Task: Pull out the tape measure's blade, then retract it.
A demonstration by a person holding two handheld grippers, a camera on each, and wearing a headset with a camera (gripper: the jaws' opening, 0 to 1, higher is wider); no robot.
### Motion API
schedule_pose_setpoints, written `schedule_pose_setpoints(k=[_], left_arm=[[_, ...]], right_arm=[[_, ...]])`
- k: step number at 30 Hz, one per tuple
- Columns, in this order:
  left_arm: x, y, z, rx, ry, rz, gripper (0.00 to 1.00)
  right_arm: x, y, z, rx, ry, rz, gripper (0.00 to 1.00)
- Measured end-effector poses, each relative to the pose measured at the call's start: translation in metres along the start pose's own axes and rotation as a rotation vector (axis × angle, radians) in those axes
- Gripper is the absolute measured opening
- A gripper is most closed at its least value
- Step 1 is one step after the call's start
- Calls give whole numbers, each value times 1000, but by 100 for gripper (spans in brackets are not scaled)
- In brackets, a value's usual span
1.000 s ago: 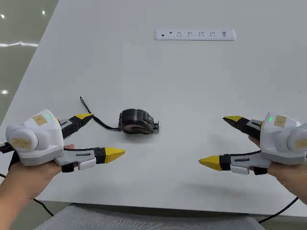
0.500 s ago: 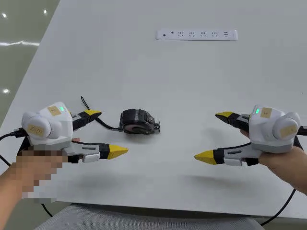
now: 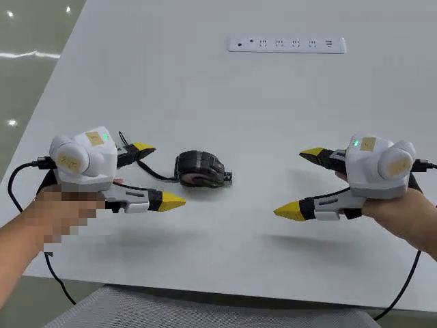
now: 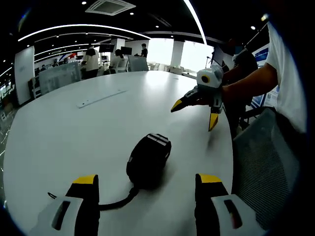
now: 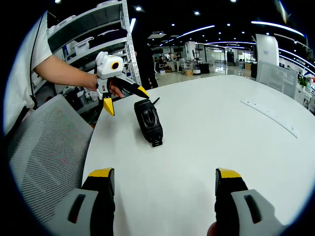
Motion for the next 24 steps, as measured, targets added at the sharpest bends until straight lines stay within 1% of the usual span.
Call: schedule_pose_setpoints(k=[7, 14, 20, 24], left_arm=[[-9, -1, -3, -21, 27, -31, 75], [-18, 3, -6, -41, 53, -66, 73], [-21, 5, -6, -52, 70, -83, 73], [-25, 6, -7, -54, 81, -93, 70]], right_arm=[[-6, -3, 6, 11, -13, -8, 79], [-16, -6, 6, 22, -35, -19, 78], [-23, -7, 5, 26, -49, -22, 77], [-29, -6, 5, 25, -57, -26, 76]])
Point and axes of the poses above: the centre of the closed fingertips' face, and the gripper's own axes: x roughly backward along the fingers, z roughly to its right, y roughly out of its underside, the point moved 1 cm from there along x, roughly backward along the fingers, and after that the axes turned 5 degrees about y, right-handed, at the moved point
